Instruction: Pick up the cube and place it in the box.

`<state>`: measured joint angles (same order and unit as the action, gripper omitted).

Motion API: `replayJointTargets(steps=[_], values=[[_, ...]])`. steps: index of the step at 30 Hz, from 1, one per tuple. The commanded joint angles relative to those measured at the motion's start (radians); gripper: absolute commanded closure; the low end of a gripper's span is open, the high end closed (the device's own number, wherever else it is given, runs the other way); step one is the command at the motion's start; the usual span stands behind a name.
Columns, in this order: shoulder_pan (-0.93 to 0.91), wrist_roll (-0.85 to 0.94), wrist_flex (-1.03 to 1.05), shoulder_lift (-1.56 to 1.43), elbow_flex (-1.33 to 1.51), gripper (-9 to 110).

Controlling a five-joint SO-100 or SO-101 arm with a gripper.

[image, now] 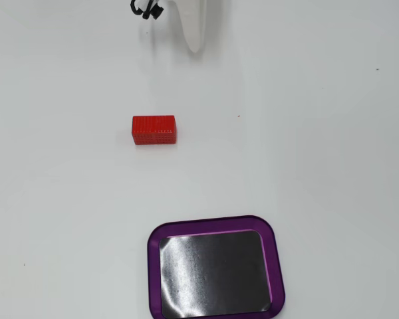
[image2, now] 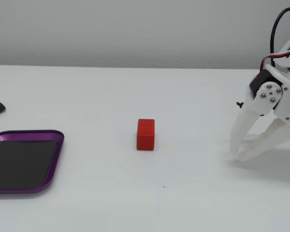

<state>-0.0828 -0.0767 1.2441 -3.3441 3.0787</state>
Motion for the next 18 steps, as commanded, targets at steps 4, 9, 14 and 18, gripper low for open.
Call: replayJointTargets(steps=[4, 9, 14, 18], values=[[0.003, 0.0, -0.055, -0.083, 0.009, 102], [0.002, 0.0, -0.055, -0.083, 0.009, 102], [-0.005, 0.003, -0.058, -0.083, 0.009, 102], [-0.009, 0.003, -0.147, -0.083, 0.006, 102]])
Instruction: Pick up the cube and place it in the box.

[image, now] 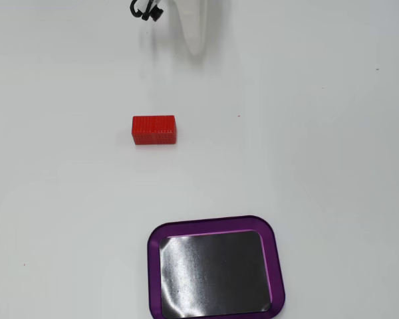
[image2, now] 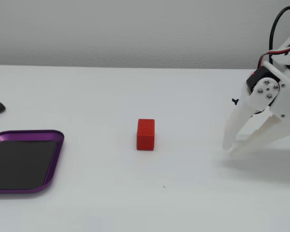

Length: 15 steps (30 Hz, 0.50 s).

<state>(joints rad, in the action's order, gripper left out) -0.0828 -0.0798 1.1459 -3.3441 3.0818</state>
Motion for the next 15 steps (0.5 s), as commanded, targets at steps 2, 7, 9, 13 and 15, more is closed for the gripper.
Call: replayJointTargets(steps=[2, 7, 9, 13, 15], values=[[-0.009, 0.006, -0.103, -0.08, -0.041, 102], [-0.009, 0.152, -0.152, -0.051, -0.241, 102], [-0.009, 0.247, -0.15, 0.015, -0.308, 102], [-0.009, 0.348, -0.167, 0.304, -0.396, 102], [-0.009, 0.344, -0.199, 0.489, -0.469, 102]])
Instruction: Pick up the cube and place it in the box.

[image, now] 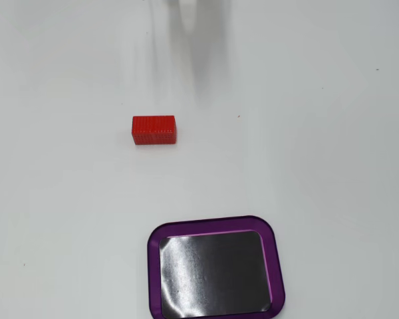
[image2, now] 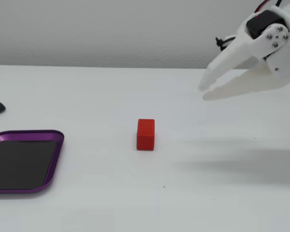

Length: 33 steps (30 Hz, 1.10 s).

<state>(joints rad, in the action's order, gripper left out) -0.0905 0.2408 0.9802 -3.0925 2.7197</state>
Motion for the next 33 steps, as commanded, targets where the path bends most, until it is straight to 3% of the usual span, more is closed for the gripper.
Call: replayJointTargets(steps=[1, 10, 14, 33], values=[[-0.002, 0.02, -0.048, 0.33, -0.155, 102], [-0.11, 0.015, -0.041, 1.052, -0.598, 81], [-0.153, 0.017, -0.041, 1.243, -0.719, 78], [-0.201, 0.02, -0.089, 1.562, -0.919, 78]])
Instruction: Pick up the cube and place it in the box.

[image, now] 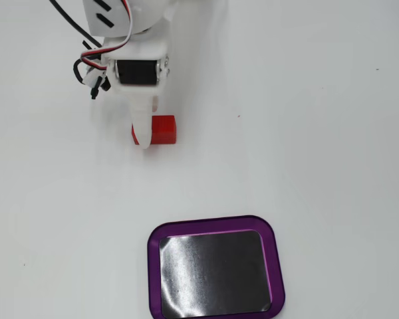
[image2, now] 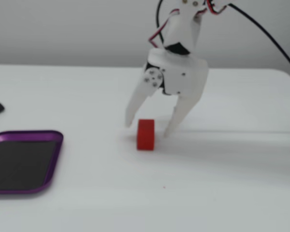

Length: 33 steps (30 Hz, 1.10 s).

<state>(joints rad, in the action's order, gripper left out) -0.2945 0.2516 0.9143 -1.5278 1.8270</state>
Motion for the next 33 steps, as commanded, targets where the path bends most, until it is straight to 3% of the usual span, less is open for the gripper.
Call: replayJointTargets(steps=[1, 6, 12, 19, 26, 33], values=[[0.003, 0.011, -0.038, 0.0, -0.026, 78], [0.003, 0.02, -0.091, 0.006, -0.018, 82], [0.003, 0.02, -0.078, 0.003, -0.025, 103], [0.02, 0.003, -0.021, -0.052, -0.043, 102], [0.04, 0.011, -0.003, -0.305, -0.064, 102], [0.17, 0.009, -0.244, -0.526, 0.035, 102]])
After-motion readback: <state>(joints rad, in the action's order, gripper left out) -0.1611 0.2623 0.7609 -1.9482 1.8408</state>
